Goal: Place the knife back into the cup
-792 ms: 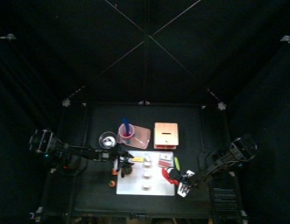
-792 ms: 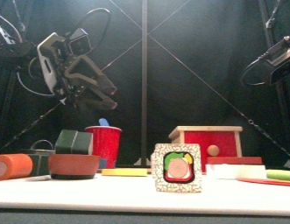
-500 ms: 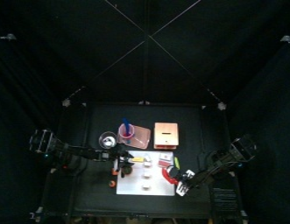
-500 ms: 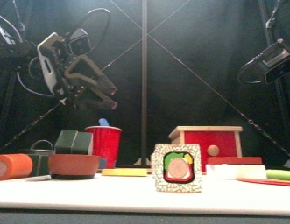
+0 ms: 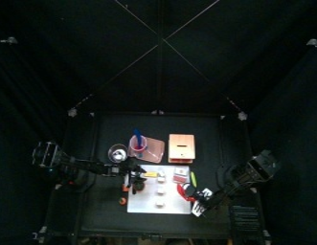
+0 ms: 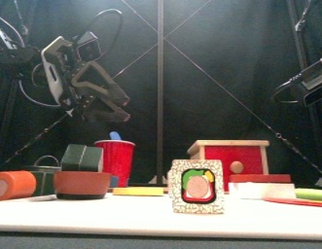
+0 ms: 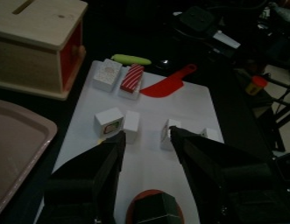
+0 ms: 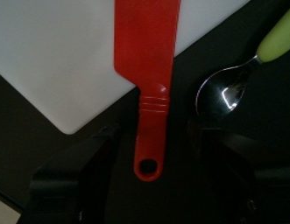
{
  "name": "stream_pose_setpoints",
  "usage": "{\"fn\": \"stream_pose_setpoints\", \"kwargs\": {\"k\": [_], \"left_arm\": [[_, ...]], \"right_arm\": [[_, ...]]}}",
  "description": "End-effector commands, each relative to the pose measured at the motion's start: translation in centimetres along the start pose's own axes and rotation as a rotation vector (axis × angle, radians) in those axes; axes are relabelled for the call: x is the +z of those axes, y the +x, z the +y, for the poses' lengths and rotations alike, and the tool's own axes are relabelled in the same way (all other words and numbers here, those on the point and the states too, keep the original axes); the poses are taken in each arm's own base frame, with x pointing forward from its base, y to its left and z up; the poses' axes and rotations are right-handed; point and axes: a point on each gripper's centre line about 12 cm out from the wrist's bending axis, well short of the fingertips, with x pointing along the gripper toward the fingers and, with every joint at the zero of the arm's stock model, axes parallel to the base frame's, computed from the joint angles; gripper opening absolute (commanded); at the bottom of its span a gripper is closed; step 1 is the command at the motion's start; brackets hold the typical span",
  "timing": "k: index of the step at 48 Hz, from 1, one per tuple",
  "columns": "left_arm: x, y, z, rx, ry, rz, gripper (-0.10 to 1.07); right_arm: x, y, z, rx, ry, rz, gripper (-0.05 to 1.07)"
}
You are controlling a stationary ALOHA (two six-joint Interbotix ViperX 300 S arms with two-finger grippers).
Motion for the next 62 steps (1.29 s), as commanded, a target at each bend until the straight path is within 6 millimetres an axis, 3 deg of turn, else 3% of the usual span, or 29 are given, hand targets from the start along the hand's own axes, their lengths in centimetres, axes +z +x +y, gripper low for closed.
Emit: {"fn": "stream_pose_setpoints", "kwargs": {"k": [1, 9, 24, 30, 38, 48, 62], "left_arm": [[0.6, 0.1, -0.2, -0.006, 0.002, -0.022, 0.83], [0.5, 0.1, -0.2, -0.006, 0.002, -0.021, 0.83], [0.7, -0.3, -0.4, -0.022, 0.026, -0.030, 0.83], [0.9, -1.0, -0.4, -0.028, 0.031, -0.040, 0.83], [0.7, -2.1, -0.6, -0.045, 0.050, -0.044, 0.83], [0.6, -3.1, -1.3, -0.077, 0.067, -0.052, 0.83], [-0.3, -3.8, -2.1, -0.112, 0.090, -0.031, 0.83]], "right_arm": [[0.2, -0.7, 1.4, 0.042, 0.011, -0.003, 0.93], [0.0, -0.7, 1.8, 0.055, 0.019, 0.009, 0.88], [0.1, -1.0, 2.2, 0.065, 0.009, 0.002, 0.56], [0.8, -2.0, 2.5, 0.067, -0.007, -0.025, 0.52], [2.9, -5.1, 2.9, 0.055, -0.044, -0.119, 0.52], [6.5, -8.9, 1.9, 0.026, -0.025, -0.252, 0.52], [11.1, -11.7, -0.2, 0.025, 0.026, -0.414, 0.52]]}}
